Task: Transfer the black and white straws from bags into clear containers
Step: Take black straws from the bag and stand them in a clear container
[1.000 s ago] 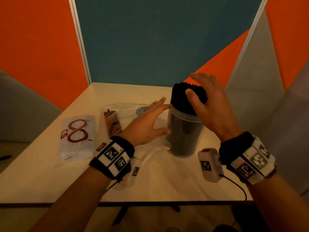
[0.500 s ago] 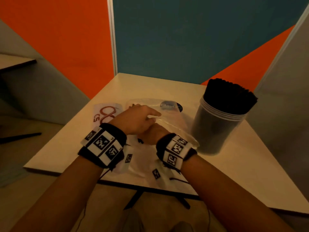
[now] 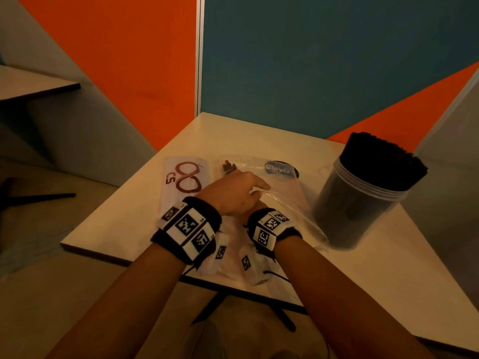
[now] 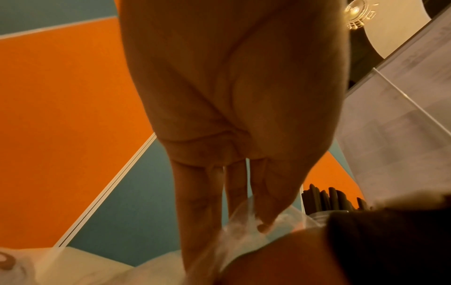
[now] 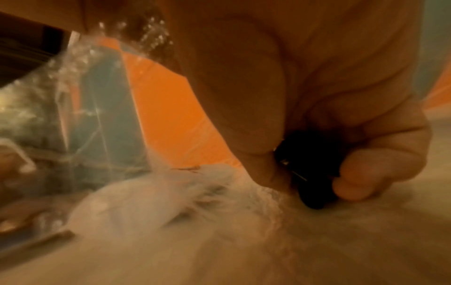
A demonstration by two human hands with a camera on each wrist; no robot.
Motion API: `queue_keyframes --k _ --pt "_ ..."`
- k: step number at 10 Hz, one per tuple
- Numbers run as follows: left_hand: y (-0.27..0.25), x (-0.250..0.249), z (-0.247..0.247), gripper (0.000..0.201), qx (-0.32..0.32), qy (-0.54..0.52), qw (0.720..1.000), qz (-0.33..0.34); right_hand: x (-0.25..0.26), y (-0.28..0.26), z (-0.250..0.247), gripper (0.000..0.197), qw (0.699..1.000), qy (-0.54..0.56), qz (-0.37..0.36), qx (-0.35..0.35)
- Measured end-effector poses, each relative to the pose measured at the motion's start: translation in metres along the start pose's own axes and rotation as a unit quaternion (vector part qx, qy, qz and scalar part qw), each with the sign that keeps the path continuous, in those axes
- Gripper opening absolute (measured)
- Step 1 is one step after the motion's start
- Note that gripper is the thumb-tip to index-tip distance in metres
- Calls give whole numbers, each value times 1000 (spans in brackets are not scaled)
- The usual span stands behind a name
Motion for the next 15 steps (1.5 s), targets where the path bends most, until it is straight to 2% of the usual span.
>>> queue_keyframes --k 1,2,3,5,6,7,9,10,11,12,13,14,15 --pt "5 4 5 35 -5 -9 1000 0 -22 23 24 38 898 395 -69 -181" --pt "12 6 12 34 3 -16 1000 -15 -25 32 32 46 941 307 -94 -104" --pt "17 1 20 34 8 -22 999 -23 -24 26 38 56 966 228 -90 -83" --pt "17 -4 19 35 16 -32 999 -21 -25 16 29 48 972 213 -73 -67" --pt "16 0 12 35 -1 -34 999 -15 -19 8 7 41 969 173 -113 -132" --pt "16 1 10 35 -4 -39 999 -11 -23 11 14 40 974 175 -93 -110" --pt "18 5 15 34 -1 -36 999 -9 -16 27 25 48 979 127 -131 -89" --pt "22 7 18 35 3 -34 999 -14 -27 8 16 51 965 221 -112 -83" --pt "26 8 23 35 5 -32 999 -23 -49 -14 10 53 962 239 -116 -57" --pt "35 14 30 37 12 -15 999 -41 -84 -51 0 43 960 234 -138 -64" --pt "40 19 34 41 65 54 995 -59 -124 -80 -9 36 970 181 -142 -79" --pt "36 11 37 71 160 176 970 -50 -161 -95 -15 21 983 92 -132 -84" --pt "31 -26 41 114 128 170 976 47 -188 -107 -27 13 987 56 -114 -94"
Point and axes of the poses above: each hand's wrist, its own y-axis towards the middle knuckle, its own z-axis out of the palm, x = y × z, the point moved 2 cm from there along y, towards the middle knuckle, and after that the axes turned 8 degrees about -x, right-handed, at the moved point
